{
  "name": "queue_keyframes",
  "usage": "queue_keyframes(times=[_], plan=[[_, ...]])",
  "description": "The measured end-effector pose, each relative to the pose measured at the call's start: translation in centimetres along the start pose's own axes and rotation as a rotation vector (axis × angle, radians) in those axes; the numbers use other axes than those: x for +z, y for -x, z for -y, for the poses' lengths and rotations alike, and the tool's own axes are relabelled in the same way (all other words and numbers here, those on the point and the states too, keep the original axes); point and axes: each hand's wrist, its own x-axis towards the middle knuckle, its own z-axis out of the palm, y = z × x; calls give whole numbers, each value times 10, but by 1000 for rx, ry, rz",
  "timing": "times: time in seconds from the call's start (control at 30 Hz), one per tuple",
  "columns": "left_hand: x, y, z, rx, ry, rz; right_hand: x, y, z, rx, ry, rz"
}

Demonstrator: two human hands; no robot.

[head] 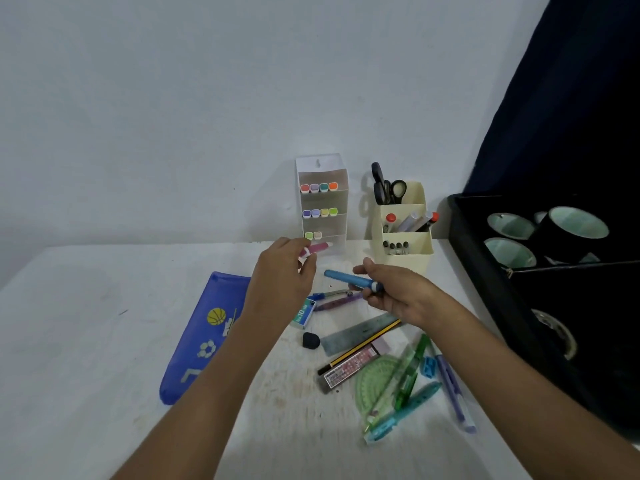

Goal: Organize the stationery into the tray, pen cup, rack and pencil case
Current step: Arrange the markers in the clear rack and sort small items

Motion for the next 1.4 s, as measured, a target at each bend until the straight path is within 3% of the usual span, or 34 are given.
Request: queue_keyframes(times=[0.1,0.17,0.3,0.4,0.53,0.67,0.9,1.07,1.27,1.4], plan=[[1,1,1,1,9,5,-4,0,-3,42,-204,86],[2,2,1,16,9,-1,-7,2,-5,15,-204,117],[3,-1,1,70,0,-25,-6,10,-3,-164,202,115],[4,-8,-2,85,-30,-21,3,15,3,-350,639,9],[7,-21,-6,99,-86,-9,14,14,11,-614,978,-100],[9,-34,-8,112,-111,7,17,-1,16,-808,1117,-225],[21,-52,-5,103,-112,53,21,-33,18,-945,1260,-412],[29,-56,-3,94,-131,92,32,-45,18,-940,1325,-416],[36,-60,4,82,-160,160,41,-65,24,-760,1250,-286],[45,-68,8,-23,-143,267,41,-70,25,-703,1262,-258]])
